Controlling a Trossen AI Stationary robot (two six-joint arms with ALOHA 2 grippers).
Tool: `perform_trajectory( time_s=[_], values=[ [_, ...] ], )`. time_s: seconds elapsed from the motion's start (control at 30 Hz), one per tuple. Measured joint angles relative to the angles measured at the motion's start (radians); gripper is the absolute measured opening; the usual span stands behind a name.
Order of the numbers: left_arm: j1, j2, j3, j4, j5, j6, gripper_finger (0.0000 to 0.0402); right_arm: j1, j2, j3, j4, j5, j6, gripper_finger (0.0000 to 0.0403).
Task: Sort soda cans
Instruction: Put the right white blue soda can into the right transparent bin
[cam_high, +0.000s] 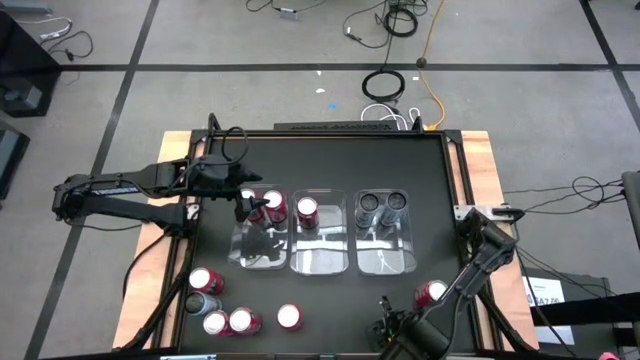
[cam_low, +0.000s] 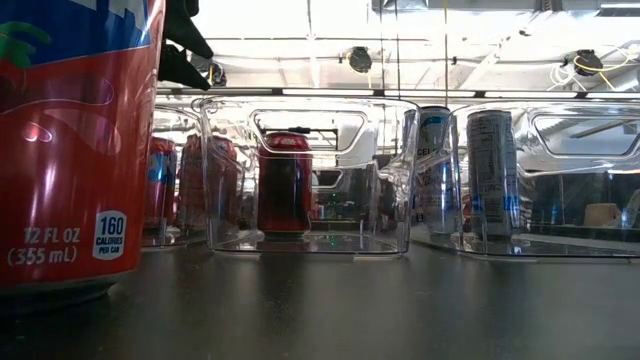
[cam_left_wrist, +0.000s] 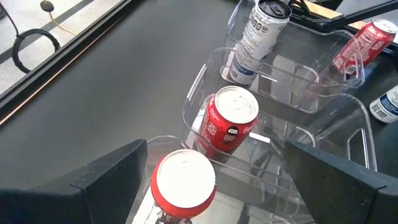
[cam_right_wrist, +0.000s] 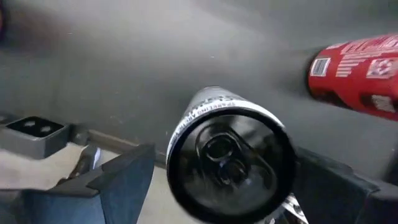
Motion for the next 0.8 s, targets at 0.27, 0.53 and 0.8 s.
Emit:
perform_trajectory(
  time_s=[0.27, 0.53, 0.8],
  values=[
    [0.000, 0.000, 0.000, 0.000, 0.000, 0.000, 0.0385, 0.000, 0.020, -0.001, 0.000, -0.042, 0.061, 0.0331],
    [0.000, 0.000, 0.000, 0.001, 0.000, 0.001, 0.0385, 0.000, 0.020, -0.001, 0.009, -0.054, 0.083, 0.0273],
    [0.000, 0.000, 0.000, 0.001, 0.000, 0.001, 0.0385, 0.000, 0.019, -0.001, 0.010, -0.050, 0.108, 0.0235]
  ],
)
